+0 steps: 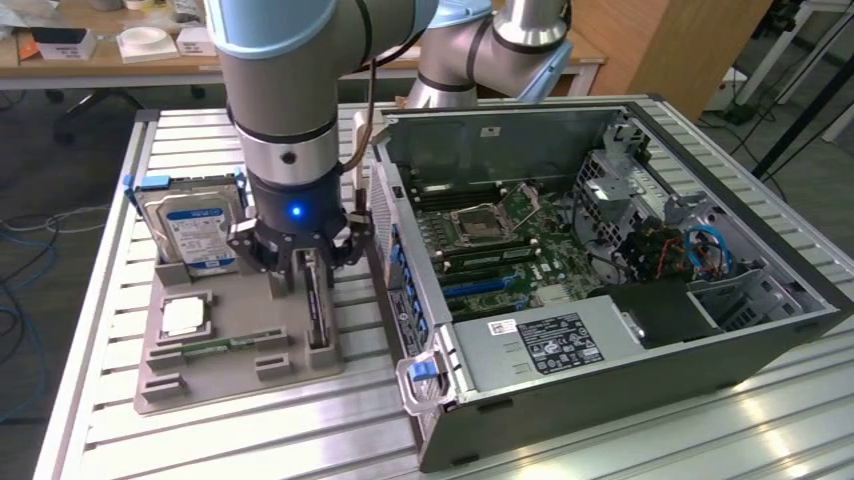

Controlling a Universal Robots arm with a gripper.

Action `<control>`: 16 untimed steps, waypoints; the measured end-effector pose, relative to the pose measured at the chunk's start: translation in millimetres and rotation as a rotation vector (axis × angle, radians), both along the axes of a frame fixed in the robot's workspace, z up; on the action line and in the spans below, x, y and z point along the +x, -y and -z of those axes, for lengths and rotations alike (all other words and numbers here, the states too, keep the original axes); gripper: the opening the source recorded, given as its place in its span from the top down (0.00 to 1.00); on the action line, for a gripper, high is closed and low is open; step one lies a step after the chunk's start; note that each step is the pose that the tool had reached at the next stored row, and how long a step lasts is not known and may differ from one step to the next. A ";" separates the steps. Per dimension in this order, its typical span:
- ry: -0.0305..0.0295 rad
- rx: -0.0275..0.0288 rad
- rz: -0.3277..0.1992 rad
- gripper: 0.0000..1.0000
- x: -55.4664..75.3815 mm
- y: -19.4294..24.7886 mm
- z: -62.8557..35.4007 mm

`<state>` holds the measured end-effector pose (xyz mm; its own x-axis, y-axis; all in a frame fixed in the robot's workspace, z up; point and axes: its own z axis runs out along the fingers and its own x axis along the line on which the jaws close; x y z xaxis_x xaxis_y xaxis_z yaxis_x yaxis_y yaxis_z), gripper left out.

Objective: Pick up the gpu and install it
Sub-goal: 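Pick up the gpu and move the gpu toward the slot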

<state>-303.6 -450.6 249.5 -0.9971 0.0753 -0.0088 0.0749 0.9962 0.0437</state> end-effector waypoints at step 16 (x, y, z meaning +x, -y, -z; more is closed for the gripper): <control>-0.0002 0.0000 0.000 0.51 0.0 1.3 15.2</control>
